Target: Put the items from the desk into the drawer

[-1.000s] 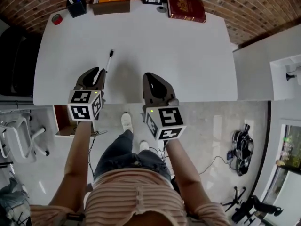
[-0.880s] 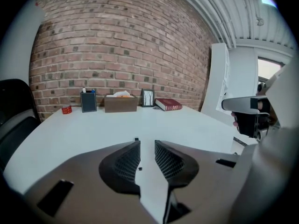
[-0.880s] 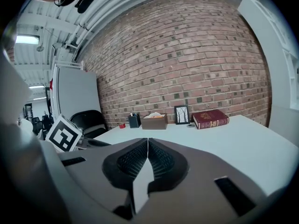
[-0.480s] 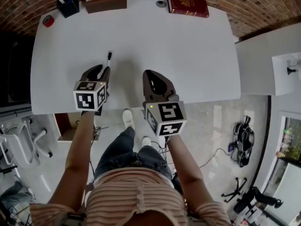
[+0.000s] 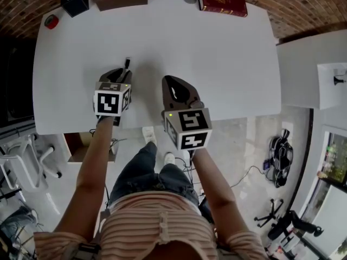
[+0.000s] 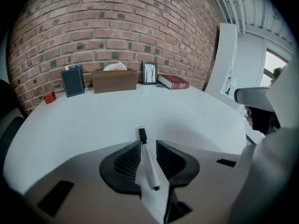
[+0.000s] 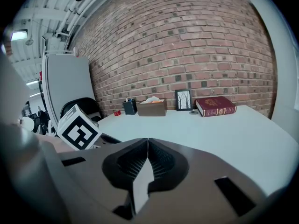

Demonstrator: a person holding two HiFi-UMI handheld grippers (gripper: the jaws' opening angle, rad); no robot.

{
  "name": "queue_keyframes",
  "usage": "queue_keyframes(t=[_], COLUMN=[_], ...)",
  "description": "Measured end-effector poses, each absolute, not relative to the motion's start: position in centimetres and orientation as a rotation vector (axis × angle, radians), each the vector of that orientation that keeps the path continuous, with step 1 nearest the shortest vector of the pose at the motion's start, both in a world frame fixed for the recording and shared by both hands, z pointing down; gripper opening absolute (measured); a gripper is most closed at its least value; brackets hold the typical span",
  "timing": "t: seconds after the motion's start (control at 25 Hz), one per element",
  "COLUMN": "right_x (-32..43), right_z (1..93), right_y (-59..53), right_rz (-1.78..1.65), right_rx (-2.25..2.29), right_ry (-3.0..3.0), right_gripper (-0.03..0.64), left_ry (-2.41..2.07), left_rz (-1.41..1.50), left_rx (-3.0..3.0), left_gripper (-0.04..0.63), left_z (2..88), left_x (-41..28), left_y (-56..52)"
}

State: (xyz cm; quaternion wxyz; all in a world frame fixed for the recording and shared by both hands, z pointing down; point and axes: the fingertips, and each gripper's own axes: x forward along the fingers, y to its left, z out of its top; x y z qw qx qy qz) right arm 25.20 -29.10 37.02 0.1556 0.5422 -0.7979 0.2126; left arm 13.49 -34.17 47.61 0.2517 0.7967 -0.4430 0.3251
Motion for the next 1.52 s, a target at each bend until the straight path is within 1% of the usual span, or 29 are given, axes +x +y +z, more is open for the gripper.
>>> queue_keyframes(t=[0.36,0.8,0.96,1.2,1.52], right_x=[25.2,24.8,24.7,24.6,23.0], right_z=[37.9,38.4,38.2,37.6,35.9], right_y=[-30.3,-31.0,-31.0,-30.9,-30.7], right_rz=[0.644,0.662,0.654,0.638,0.580], right_rx=[1.546,1.547,1.548,1.556,1.515], right_ry=[-2.267,-2.254,-2.254,-2.259,-2.317], right_gripper=[0.017,0.017,0.017,0.018,0.017], left_ry=[-1.197,-1.210,-1.215,-1.275,-1.408], left_rz=[0.957,1.001,0.991,0.885,0.676], left_rx=[2.135,2.125,2.124,2.186,2.249], left_gripper=[0.095,0.044,0.043,0.043,0.043], left_z=[49.0,49.0,49.0,46.5,40.9], left_x=[13.4,13.1,13.0,12.8,11.2], left_y=[-34.5,-35.0,-35.0,-35.4,-36.0])
